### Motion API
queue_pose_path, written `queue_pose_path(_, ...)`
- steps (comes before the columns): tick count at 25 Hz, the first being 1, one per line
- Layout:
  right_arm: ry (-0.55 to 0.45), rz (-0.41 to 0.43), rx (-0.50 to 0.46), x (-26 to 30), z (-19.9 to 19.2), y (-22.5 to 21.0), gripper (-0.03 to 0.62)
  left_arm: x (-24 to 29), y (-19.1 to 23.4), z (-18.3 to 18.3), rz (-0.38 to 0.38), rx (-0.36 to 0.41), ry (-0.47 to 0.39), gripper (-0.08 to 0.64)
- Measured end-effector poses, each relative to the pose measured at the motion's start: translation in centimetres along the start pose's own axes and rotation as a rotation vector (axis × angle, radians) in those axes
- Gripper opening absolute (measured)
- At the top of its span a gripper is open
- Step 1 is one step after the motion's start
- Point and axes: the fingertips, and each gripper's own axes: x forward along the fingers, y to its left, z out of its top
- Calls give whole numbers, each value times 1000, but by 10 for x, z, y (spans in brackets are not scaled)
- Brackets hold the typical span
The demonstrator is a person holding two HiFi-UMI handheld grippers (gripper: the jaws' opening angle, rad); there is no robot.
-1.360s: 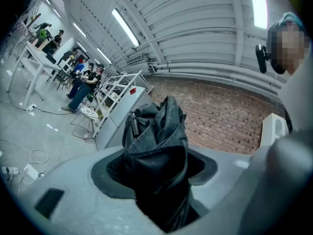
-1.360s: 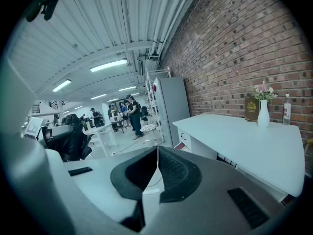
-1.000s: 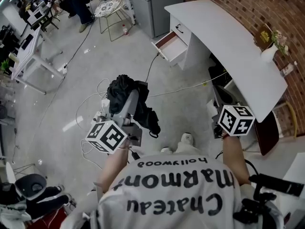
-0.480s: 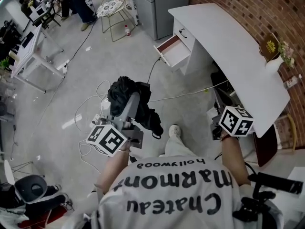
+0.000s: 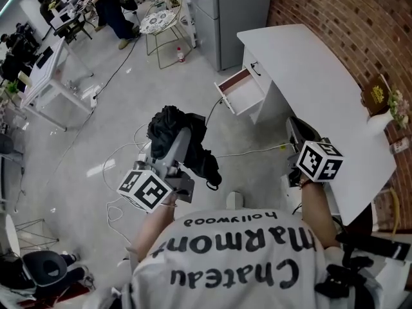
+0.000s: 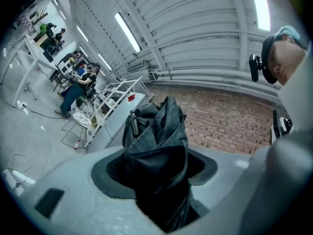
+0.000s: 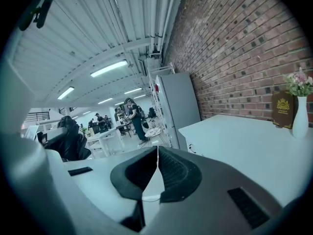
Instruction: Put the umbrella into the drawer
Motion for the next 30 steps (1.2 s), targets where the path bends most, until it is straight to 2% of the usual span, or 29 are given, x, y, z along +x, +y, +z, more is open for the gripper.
queue_pose_path(7, 8, 13, -26, 46, 28, -45, 18, 73, 9, -3, -5, 9, -6, 258)
queue_pose_path(10, 27, 16, -27, 60, 26, -60, 18, 92, 17, -13, -17, 6, -8, 258)
queue_pose_path(17, 78, 24, -14, 92, 10, -70, 18, 117, 41, -28, 24, -47, 22, 258)
queue_pose_path(24, 114, 19, 1, 128, 1, -78, 18, 148, 62, -32, -1, -51, 45, 258)
queue_pose_path(30, 137, -24, 20, 175, 7, -97, 18, 207, 97, -32, -37, -64, 88, 258)
